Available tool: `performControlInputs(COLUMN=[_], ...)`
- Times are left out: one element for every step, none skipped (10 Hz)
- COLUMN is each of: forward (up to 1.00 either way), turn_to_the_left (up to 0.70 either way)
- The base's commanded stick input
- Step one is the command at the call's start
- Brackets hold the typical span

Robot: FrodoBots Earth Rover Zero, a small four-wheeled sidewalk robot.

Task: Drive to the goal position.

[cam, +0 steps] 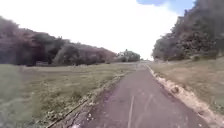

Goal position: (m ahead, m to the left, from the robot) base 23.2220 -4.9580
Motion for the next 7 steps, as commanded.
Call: performControlInputs(forward=[0.85,0.85,0.85,0.85,0.85,0.85,0.85], turn_to_the_left=[-0.01,-0.25,-0.29,-0.34,-0.34,-0.34,-0.34])
